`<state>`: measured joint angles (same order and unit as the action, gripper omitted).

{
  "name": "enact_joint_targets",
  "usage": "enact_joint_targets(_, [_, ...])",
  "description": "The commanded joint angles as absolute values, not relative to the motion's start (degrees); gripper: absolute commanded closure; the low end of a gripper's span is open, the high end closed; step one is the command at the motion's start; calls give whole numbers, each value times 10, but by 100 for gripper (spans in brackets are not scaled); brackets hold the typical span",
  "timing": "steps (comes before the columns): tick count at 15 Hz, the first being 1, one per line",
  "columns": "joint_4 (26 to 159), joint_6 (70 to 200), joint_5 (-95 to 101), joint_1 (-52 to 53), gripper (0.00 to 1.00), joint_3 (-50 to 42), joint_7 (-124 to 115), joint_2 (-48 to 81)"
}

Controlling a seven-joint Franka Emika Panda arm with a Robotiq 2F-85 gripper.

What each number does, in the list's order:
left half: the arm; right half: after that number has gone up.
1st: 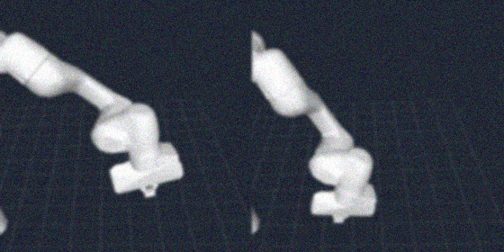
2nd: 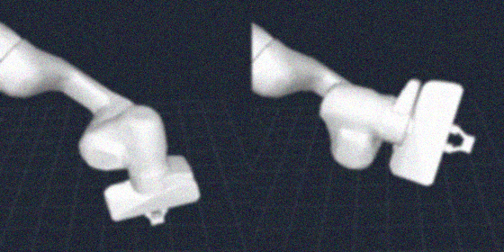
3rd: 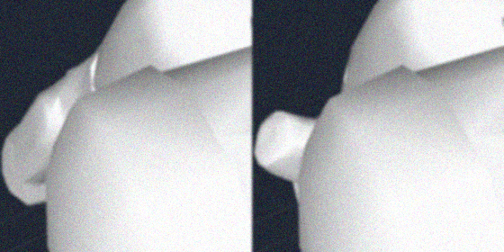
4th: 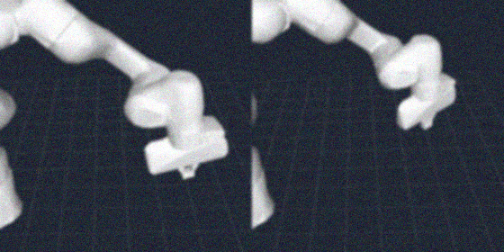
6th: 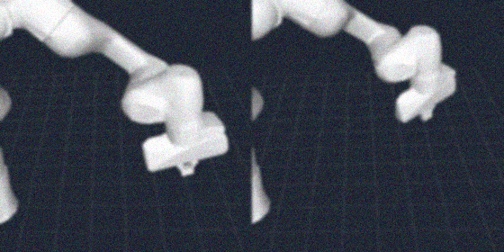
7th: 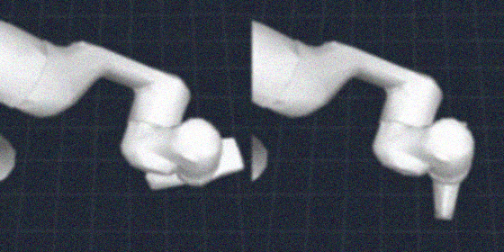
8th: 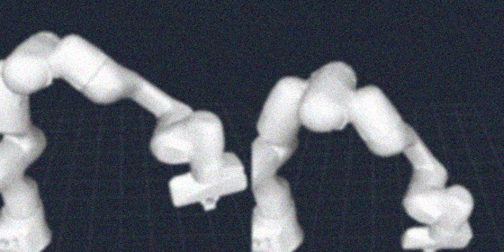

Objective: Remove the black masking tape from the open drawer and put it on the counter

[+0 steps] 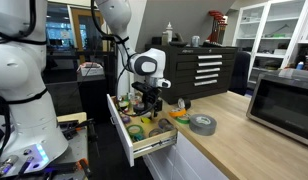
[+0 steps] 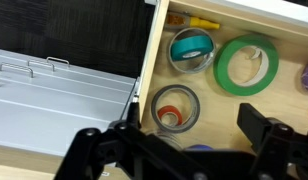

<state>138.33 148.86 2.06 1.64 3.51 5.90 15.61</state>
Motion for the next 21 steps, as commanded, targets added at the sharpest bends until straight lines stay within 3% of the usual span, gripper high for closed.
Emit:
enact_joint_targets(1, [1358,1500,24,27,0,52,80,201])
enact_joint_targets(11, [1319,1512,20,17,0,72,132,279])
enact_joint_targets(21, [1320,1507,33,30,0,62,111,278])
